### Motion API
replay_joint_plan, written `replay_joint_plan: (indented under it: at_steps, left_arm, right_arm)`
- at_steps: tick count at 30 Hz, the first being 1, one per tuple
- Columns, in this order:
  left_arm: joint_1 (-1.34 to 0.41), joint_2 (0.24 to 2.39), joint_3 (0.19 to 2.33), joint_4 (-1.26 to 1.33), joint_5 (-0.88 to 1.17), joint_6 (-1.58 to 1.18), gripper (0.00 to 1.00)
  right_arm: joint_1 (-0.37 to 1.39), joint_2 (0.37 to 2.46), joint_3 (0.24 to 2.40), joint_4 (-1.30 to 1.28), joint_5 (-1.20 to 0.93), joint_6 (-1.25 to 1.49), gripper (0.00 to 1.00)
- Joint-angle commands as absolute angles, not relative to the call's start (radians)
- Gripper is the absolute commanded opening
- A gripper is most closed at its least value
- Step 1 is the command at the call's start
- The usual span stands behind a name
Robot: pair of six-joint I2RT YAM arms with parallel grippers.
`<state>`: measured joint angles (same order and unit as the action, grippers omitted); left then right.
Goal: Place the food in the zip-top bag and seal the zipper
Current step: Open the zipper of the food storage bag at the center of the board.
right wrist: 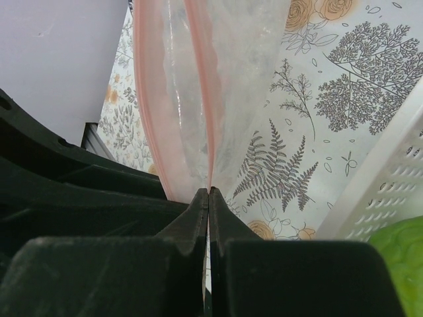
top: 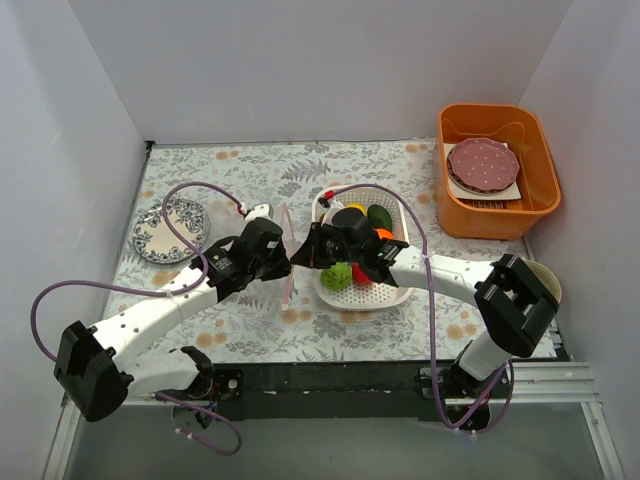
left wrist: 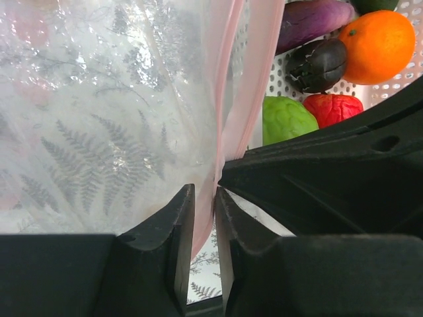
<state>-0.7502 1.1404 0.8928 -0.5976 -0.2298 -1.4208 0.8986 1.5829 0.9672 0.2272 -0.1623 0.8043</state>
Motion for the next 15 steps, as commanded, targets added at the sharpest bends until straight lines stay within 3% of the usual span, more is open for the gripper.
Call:
replay_joint_plan:
  at_steps: [1, 8, 15]
  left_arm:
    - [-0.755, 1.152, 0.925, -0.607, -0.284, -1.397, 0.17]
    - [-0.755, 1.167, 0.957, -0.627, -0.291, -1.394, 0.01]
    - [-0.753, 1.172, 1.015, -0.702, -0.328, -1.39, 0.0]
  right_arm:
    - [0.9, 1.529, 0.986, 0.249, -0.158, 0.788, 0.01]
    - [0.899, 1.52, 0.966, 0.242, -0.144, 0.784, 0.01]
    - [0.899, 1.549, 0.976, 0.151, -0.088, 0.779, 0.01]
